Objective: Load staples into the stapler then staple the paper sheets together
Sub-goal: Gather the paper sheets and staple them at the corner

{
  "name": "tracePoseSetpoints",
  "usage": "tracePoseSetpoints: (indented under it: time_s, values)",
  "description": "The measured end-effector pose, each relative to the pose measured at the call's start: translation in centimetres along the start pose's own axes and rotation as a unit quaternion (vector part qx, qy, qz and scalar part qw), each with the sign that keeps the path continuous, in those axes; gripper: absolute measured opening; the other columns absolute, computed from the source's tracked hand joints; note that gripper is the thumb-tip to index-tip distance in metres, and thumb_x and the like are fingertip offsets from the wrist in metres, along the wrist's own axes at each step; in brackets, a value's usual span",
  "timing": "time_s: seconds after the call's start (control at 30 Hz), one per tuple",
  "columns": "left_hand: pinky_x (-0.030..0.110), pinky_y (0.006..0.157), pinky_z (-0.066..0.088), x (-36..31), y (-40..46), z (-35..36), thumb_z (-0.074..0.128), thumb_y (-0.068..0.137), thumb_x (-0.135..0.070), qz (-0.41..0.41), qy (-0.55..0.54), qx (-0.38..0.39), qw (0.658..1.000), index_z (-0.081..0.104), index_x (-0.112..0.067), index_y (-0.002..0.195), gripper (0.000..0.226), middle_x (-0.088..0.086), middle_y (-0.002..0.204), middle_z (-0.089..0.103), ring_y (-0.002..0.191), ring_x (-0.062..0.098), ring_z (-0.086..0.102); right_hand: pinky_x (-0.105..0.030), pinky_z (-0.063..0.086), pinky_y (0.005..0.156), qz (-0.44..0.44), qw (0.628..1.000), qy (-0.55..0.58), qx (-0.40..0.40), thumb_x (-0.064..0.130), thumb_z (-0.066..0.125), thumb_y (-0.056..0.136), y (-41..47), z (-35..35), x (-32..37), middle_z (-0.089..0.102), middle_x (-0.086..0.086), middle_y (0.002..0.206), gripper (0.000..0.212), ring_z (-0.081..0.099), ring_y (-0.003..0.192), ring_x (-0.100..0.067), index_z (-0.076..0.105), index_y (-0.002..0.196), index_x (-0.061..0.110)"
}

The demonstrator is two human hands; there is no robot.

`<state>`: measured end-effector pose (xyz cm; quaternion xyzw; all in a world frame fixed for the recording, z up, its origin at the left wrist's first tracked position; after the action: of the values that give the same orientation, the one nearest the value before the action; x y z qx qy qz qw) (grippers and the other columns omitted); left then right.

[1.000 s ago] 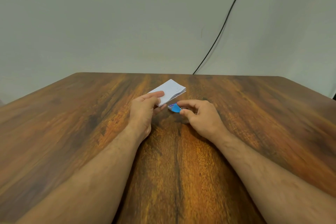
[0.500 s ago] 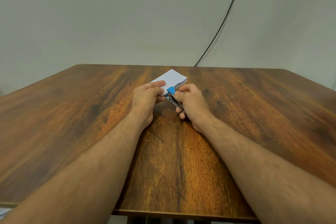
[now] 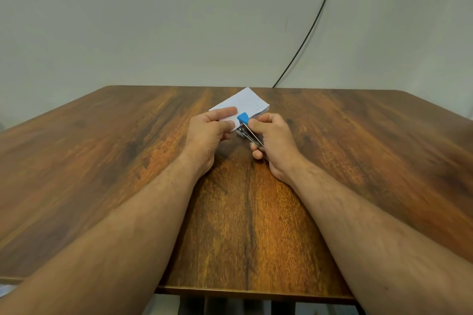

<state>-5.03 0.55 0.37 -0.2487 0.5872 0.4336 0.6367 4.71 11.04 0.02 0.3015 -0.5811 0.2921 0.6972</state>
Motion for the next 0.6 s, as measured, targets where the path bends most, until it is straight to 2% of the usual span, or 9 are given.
tracePoseSetpoints:
  time_s: [0.2,0.37,0.53,0.6]
  values:
    - [0.018,0.061,0.051,0.19,0.19,0.16,0.057,0.086,0.017,0.000,-0.012,0.006,1.000,0.076,-0.011,0.107,0.040,0.014,0.120,0.064,0.067,0.011,0.057,-0.027,0.044,0.046,0.017,0.998,0.055,-0.001,0.022,0.066,0.097,-0.04,-0.41,0.27,0.067,-0.012,0.094,0.025,0.055,0.055,-0.013,0.050,0.116,0.020]
    - [0.024,0.065,0.053,0.15,0.08,0.09,0.060,0.085,0.014,0.000,0.019,0.002,1.000,0.077,-0.012,0.112,0.042,0.007,0.123,0.061,0.079,0.016,0.057,-0.025,0.050,0.044,0.022,0.998,0.064,0.004,0.020,0.074,0.092,0.09,-0.42,0.24,0.070,-0.020,0.109,0.044,0.063,0.059,-0.015,0.049,0.128,0.018]
    - [0.023,0.060,0.051,0.30,0.24,-0.02,0.059,0.083,0.015,-0.005,0.004,0.006,1.000,0.080,-0.015,0.103,0.041,0.011,0.128,0.059,0.085,0.021,0.056,-0.024,0.049,0.044,0.042,0.995,0.088,0.006,0.018,0.076,0.090,0.45,-0.65,0.03,0.073,-0.018,0.095,0.055,0.060,0.053,-0.014,0.050,0.138,0.011]
    - [0.022,0.057,0.049,0.51,0.39,-0.02,0.060,0.082,0.014,0.000,0.017,0.015,1.000,0.082,-0.019,0.100,0.043,0.013,0.131,0.059,0.085,0.022,0.056,-0.023,0.049,0.045,0.059,0.993,0.098,0.024,0.017,0.076,0.089,0.40,-0.88,0.12,0.072,-0.016,0.091,0.050,0.060,0.054,-0.014,0.054,0.133,0.008]
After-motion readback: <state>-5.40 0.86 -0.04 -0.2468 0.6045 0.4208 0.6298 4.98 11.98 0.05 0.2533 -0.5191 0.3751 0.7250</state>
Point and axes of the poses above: each hand's wrist, its own y-axis towards the middle knuckle, its own z-axis out of the palm, x = y × z, the point moved 2 cm from there along y, towards the middle knuckle
